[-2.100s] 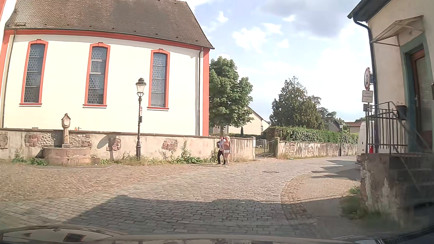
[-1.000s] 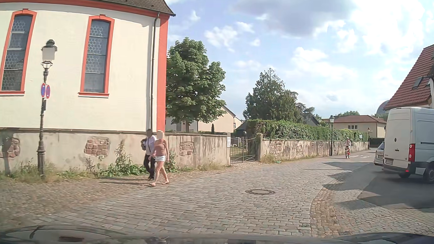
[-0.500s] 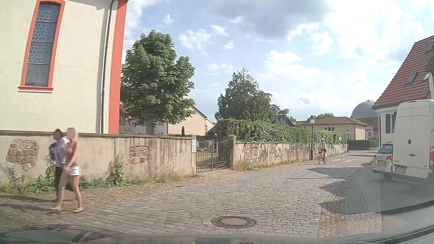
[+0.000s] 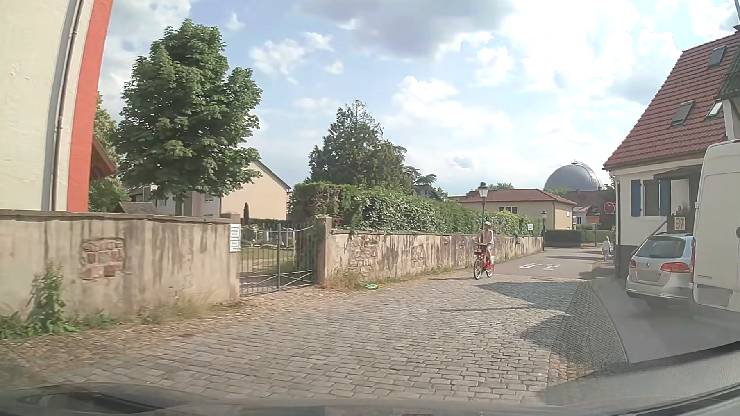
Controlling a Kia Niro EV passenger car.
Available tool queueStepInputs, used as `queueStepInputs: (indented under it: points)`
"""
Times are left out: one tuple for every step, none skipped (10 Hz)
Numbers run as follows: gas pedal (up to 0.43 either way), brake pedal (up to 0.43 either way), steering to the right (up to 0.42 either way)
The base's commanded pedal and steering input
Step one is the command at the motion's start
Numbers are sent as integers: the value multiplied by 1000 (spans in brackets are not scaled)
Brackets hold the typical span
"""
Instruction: Follow the waypoints while adhering to traffic rules and regulations
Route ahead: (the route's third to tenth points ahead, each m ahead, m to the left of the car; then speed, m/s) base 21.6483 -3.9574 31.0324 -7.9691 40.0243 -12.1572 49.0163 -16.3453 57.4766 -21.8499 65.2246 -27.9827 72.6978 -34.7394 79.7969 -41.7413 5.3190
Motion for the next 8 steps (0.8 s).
queueStepInputs:
  points:
    - [47, 0, 210]
    - [47, 0, 211]
    - [47, 0, 211]
    - [47, 0, 209]
    - [47, 0, 204]
    - [47, 0, 198]
    - [47, 0, 190]
    - [47, 0, 176]
